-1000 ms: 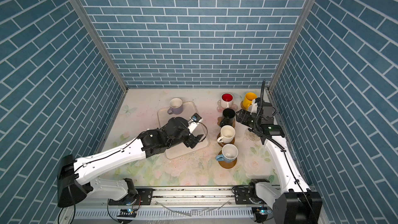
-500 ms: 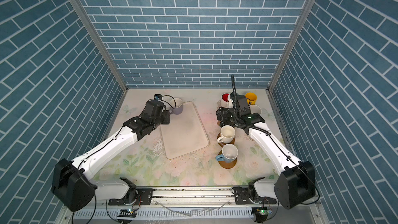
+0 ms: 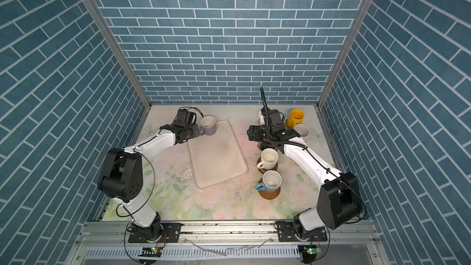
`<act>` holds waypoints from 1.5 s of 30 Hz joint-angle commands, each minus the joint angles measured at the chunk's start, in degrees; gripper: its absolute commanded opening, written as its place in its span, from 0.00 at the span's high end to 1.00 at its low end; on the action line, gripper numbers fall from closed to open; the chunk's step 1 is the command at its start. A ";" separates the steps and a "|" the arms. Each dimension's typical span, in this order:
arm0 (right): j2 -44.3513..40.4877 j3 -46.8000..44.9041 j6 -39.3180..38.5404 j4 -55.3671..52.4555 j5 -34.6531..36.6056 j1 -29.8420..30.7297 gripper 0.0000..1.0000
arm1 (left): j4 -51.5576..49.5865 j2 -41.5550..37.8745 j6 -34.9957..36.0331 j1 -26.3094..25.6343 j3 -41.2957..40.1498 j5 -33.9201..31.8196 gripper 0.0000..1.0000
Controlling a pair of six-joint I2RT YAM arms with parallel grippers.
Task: Place cups on coasters
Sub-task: Rotate the cup on the tray.
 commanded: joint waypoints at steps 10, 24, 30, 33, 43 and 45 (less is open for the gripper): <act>5.38 6.85 -3.99 1.87 0.46 0.19 0.19 | 4.20 10.43 1.16 3.01 6.87 7.35 1.00; 10.16 8.55 -3.99 2.88 -0.44 0.19 0.19 | 10.09 8.38 -0.58 0.27 -0.13 10.43 1.00; 11.70 8.87 -3.64 3.23 -1.19 0.19 0.20 | 11.99 7.14 -1.60 -1.86 -2.12 10.52 1.00; 12.25 8.96 -3.55 3.22 -1.29 0.23 0.20 | 12.26 7.39 -1.82 -3.00 -1.91 10.47 1.00; 13.24 9.47 -3.54 3.14 -1.81 0.23 0.20 | 12.26 7.78 -2.58 -7.77 -0.80 7.96 1.00; 14.14 10.28 -3.68 2.61 -1.96 0.22 0.20 | 12.25 6.98 -2.24 -8.95 -1.02 7.34 1.00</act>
